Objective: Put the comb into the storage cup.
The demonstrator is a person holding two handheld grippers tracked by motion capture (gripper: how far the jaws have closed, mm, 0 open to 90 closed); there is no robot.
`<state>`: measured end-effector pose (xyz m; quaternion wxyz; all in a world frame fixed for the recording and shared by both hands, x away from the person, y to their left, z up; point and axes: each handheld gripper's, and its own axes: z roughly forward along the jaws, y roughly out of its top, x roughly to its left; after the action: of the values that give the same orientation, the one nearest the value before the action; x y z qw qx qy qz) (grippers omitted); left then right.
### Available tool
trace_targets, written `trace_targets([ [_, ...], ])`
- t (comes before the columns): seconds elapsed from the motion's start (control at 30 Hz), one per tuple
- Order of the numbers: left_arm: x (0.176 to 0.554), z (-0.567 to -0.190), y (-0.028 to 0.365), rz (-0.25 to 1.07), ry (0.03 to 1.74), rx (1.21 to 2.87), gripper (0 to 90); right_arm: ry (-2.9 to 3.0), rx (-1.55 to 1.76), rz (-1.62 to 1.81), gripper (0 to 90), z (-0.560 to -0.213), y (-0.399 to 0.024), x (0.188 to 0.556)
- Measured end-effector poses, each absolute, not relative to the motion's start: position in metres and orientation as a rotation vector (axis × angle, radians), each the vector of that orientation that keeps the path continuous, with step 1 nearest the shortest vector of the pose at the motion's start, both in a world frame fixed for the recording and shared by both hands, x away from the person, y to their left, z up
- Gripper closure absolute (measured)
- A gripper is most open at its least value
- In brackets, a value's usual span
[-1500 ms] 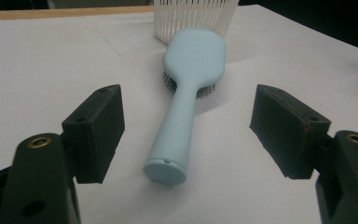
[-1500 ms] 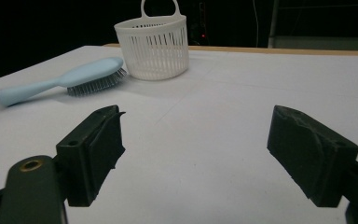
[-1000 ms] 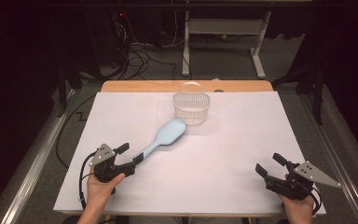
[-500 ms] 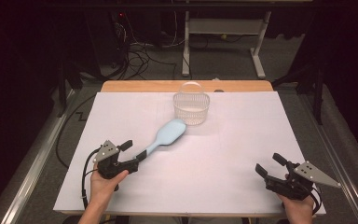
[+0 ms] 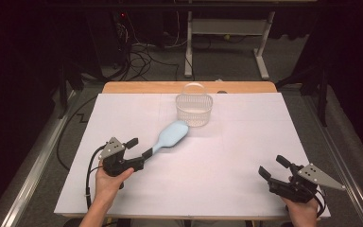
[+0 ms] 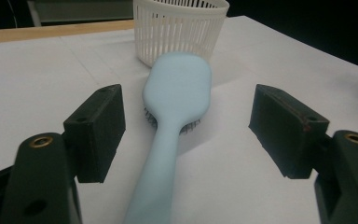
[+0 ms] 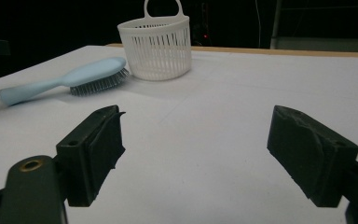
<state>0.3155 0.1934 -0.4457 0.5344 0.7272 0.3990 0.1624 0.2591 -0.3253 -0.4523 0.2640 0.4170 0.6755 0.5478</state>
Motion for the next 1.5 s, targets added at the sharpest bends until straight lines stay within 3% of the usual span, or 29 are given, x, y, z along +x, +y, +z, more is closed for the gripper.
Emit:
trace_targets([
  [0.7, 0.324, -0.439, 0.184, 0.381, 0.968, 1.729, 27.4, 1.831, 1.124, 1.473, 18.8, -0.453, -0.324, 0.260],
  [1.5, 0.347, -0.427, 0.163, 0.378, 0.944, 1.843, 27.4, 1.841, 1.118, 1.479, 18.3, -0.452, -0.324, 0.260],
])
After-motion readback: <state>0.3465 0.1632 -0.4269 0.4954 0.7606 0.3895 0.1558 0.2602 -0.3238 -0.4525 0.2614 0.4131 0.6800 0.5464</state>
